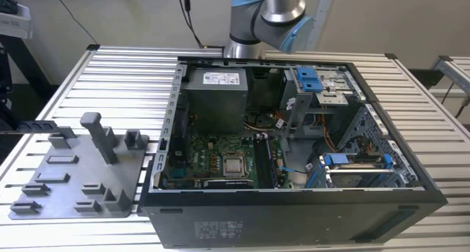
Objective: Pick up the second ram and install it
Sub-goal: 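Pick up the second ram and move it above second insertion slot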
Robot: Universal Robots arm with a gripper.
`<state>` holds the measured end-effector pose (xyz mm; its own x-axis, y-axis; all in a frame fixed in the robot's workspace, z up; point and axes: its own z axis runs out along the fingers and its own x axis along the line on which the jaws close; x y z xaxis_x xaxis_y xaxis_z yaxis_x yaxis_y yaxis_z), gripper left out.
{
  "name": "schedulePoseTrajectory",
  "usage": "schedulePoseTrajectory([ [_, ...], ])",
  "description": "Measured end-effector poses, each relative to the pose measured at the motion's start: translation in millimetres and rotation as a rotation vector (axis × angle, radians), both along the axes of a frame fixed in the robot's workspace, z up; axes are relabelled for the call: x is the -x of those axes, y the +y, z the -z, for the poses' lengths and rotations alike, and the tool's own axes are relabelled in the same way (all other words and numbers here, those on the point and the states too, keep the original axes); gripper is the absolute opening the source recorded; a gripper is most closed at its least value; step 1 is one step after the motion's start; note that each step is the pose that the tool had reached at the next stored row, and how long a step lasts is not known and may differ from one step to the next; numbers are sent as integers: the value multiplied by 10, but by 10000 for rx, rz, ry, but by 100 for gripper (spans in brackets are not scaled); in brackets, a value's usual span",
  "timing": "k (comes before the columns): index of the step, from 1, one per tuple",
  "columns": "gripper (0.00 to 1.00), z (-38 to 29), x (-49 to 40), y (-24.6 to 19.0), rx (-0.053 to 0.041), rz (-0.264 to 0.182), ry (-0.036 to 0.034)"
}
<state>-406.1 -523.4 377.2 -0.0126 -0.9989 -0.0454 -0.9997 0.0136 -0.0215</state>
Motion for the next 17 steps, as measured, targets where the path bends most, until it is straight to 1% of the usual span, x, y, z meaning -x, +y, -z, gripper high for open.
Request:
schedulePoseTrajectory([
  [2,14,-37,-1,0,10,-1,2],
  [6,14,-170,0,0,10,-1,0],
  [8,14,-217,0,0,11,-1,0],
  [13,14,-224,-5,1,14,-1,2],
  [17,14,-222,-55,0,13,0,0],
])
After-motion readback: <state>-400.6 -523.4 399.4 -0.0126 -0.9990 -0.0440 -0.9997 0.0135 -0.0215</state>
